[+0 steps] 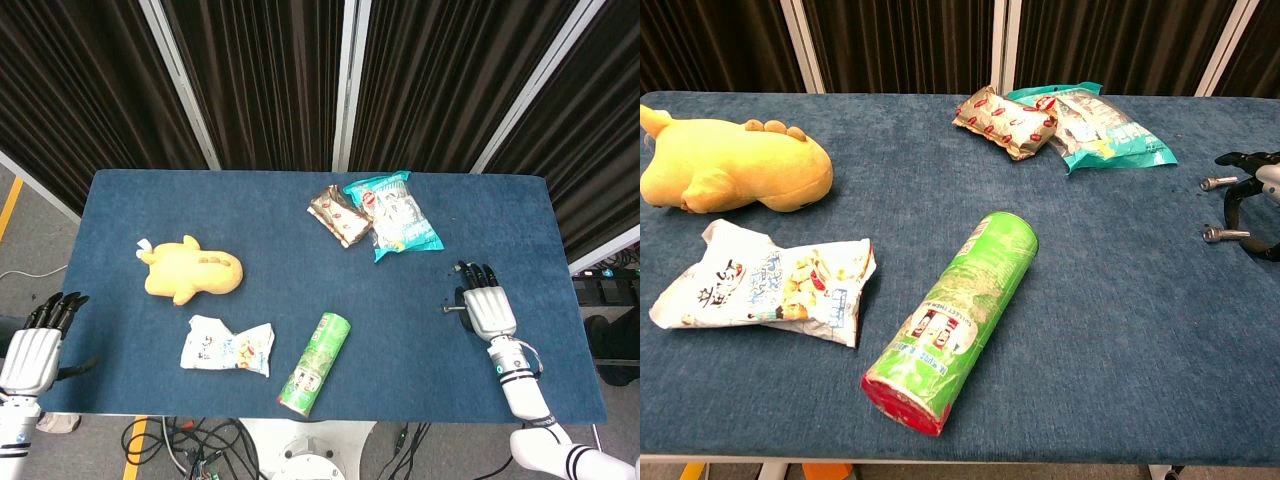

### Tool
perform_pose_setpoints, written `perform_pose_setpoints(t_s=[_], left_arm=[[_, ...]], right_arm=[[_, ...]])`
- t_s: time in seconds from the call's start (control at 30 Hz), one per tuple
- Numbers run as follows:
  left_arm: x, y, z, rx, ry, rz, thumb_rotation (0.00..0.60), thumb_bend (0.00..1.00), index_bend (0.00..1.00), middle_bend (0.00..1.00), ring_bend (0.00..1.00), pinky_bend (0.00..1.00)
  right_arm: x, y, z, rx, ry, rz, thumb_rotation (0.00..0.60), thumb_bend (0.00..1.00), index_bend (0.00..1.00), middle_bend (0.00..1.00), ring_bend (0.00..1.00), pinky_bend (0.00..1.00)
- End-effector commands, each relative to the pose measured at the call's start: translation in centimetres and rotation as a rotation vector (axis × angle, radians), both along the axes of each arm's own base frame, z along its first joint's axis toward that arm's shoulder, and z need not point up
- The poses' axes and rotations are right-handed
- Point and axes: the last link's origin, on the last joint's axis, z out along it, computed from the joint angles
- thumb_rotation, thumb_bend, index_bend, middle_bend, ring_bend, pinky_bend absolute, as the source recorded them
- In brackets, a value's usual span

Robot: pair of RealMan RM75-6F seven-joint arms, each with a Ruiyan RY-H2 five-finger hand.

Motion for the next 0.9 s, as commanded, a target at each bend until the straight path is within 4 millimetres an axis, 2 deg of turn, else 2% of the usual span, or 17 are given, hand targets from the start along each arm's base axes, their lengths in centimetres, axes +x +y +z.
perform_pose_setpoints(t_s=[0.03,0.53,0.9], left_arm=[[0.0,0.0,0.0,0.001,0.001,-0.001,0.6,0.0,0.14,0.12,0.05,0.17],[0.2,0.1,0.1,-0.001,0.0,-0.005,0.6,0.0,0.14,0.12,0.05,0.17],[0.0,0.1,0.2,0.002,-0.006,-0.003,0.6,0.0,0.14,0.12,0.05,0.17]], right_arm=[[0.0,0.0,0.0,-0.001,0.0,0.001,0.6,0.31,0.54,0.03,0.0,0.0],[1.3,0.1,2.2,-0.071,-0.02,0.068,0.6,0.31,0.57,0.03,0.0,0.0],[2.2,-0.1,2.0,-0.063,-0.015,0.087,0.6,0.31,0.58,0.03,0.0,0.0]])
